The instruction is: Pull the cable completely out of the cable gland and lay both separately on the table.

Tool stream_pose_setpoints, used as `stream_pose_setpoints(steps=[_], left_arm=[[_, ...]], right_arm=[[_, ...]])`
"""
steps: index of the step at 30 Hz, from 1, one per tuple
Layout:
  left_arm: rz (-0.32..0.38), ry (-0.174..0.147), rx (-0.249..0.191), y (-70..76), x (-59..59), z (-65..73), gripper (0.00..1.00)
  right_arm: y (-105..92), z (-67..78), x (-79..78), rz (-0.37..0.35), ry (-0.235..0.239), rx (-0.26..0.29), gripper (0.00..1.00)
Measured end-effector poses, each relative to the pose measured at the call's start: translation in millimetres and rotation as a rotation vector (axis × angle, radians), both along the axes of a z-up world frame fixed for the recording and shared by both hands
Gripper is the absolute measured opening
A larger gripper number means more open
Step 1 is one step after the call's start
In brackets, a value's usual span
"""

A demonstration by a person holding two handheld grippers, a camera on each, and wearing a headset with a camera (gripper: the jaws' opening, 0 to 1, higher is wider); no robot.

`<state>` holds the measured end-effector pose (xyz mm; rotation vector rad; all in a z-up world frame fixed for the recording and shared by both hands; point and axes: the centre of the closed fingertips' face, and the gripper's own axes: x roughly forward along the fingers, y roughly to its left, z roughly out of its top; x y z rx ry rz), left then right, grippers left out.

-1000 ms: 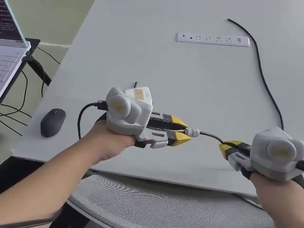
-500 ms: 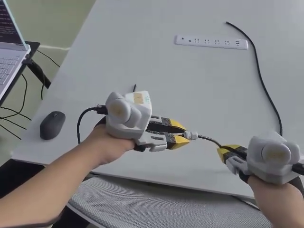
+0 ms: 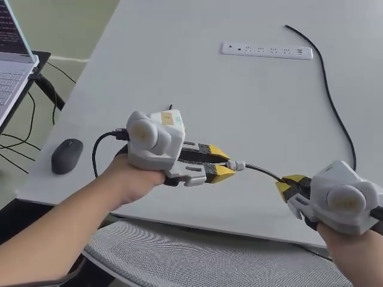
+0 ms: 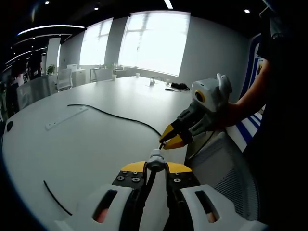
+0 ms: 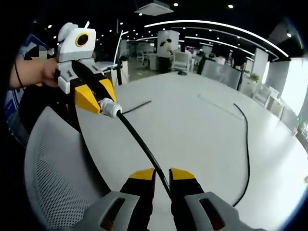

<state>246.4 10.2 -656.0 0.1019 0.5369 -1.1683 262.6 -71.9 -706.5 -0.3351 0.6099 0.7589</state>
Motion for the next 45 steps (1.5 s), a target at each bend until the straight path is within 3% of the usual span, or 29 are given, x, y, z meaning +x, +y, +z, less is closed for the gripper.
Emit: stream_pose_setpoints(steps=[2, 5, 9, 11, 12, 13, 17, 19, 31, 38, 43, 45], left_arm=[[-0.002, 0.001, 0.007, -0.7, -0.7, -0.8, 0.15], [0.000, 0.003, 0.005, -2.2, -1.2, -0.9, 0.15], [-0.007, 0.001, 0.007, -5.1, -2.5, 0.0, 0.15], [-0.007, -0.005, 0.008, -5.0, -1.8, 0.0, 0.15], [-0.005, -0.002, 0.010, -4.7, -2.0, -0.2, 0.15], [-0.005, 0.000, 0.012, -4.4, -2.3, -0.5, 0.15], [-0.005, 0.000, 0.015, -4.2, -3.8, 0.0, 0.15], [-0.004, -0.001, 0.010, -5.0, -4.9, 1.1, 0.15], [-0.017, -0.010, 0.006, -11.3, -6.8, -0.4, 0.14], [-0.019, -0.020, 0.006, -12.7, -3.2, 0.1, 0.14], [-0.009, -0.005, -0.004, -11.3, -0.6, 1.9, 0.14], [-0.011, -0.015, -0.002, -11.6, 0.0, 2.2, 0.14]], right_arm=[[5.4, 7.3, -1.7, 0.028, -0.015, -0.006, 0.13], [23.9, 29.7, -3.3, 0.126, -0.090, -0.016, 0.16], [44.1, 42.2, -6.2, 0.235, -0.145, -0.072, 0.14], [52.3, 41.4, -9.1, 0.291, -0.163, -0.106, 0.13], [55.6, 38.2, -11.3, 0.331, -0.174, -0.149, 0.12], [57.5, 36.8, -10.0, 0.354, -0.212, -0.186, 0.11], [63.9, 36.8, -12.9, 0.375, -0.219, -0.186, 0.06], [64.2, 36.0, -11.8, 0.393, -0.234, -0.214, 0.04], [57.1, 32.6, -14.2, 0.372, -0.193, -0.172, 0.00], [50.3, 31.0, -7.7, 0.320, -0.170, -0.131, 0.00], [39.0, 25.5, -0.1, 0.246, -0.118, -0.087, 0.00], [34.7, 23.5, 3.0, 0.212, -0.102, -0.071, 0.00]])
